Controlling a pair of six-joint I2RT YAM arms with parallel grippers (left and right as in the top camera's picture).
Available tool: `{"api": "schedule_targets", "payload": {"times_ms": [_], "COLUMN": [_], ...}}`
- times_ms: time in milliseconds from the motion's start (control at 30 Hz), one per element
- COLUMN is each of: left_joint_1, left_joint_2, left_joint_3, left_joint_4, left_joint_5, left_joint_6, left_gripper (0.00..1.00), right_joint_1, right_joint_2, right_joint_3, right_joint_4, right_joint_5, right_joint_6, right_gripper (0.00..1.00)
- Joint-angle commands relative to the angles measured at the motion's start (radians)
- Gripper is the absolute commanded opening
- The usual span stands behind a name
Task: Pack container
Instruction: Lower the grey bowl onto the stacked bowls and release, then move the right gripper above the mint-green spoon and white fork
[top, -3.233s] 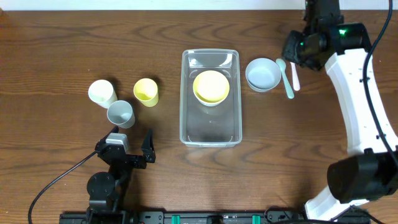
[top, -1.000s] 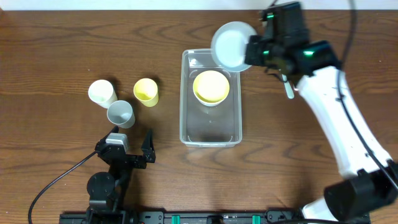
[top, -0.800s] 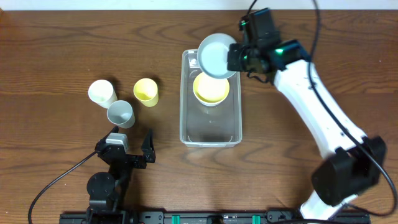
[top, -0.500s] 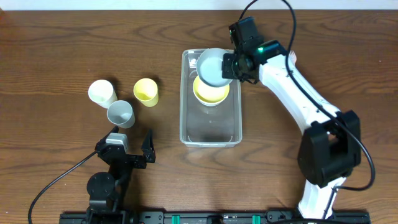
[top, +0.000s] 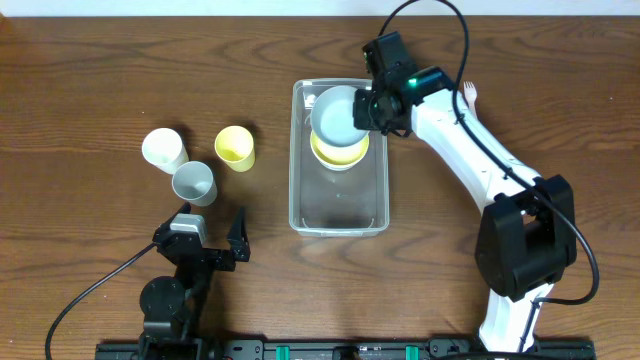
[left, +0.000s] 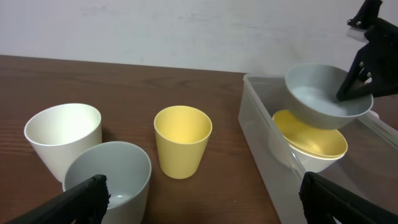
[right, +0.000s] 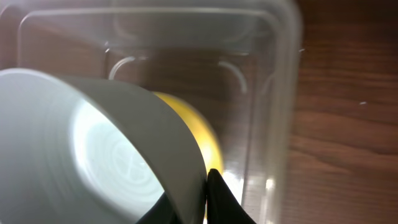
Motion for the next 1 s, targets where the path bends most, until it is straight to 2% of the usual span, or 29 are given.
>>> {"api": "schedule_targets", "payload": {"times_ms": [0, 333, 467, 533, 800, 967], "left_joint_1": [0.002, 0.002, 0.002, 0.002, 0.002, 0.002], "left_joint_2": [-0.006, -0.006, -0.006, -0.006, -0.006, -0.006], "left_joint_3": [-0.029, -0.029, -0.029, -0.029, -0.029, -0.029], "left_joint_4": [-0.009, -0.009, -0.009, -0.009, -0.009, -0.009], "left_joint_5": [-0.006, -0.006, -0.006, -0.006, -0.006, -0.006], "left_joint_6": [0.013, 0.013, 0.013, 0.013, 0.013, 0.013], "left_gripper": [0.98, 0.98, 0.98, 0.98, 0.98, 0.98], "right_joint_1": [0.027, 0.039, 0.037, 0.035, -0.005, -0.084], "right_joint_2": [-0.001, -0.001, -0.001, -0.002, -0.008, -0.008], "right_joint_3": [0.003, 0.003, 0.004, 0.019, 0.238, 0.323], "right_joint_4": [-0.008, -0.034, -0.039, -0.056, -0.286, -0.401], "right_joint_5": [-0.007, -0.006, -0.004, -0.004, 0.047, 0.108], "right_joint_6": [-0.001, -0.008, -0.017, -0.029, -0.053, -0.053], "right_gripper": [0.12, 0.16, 0.30, 0.33, 0.34, 0.37]}}
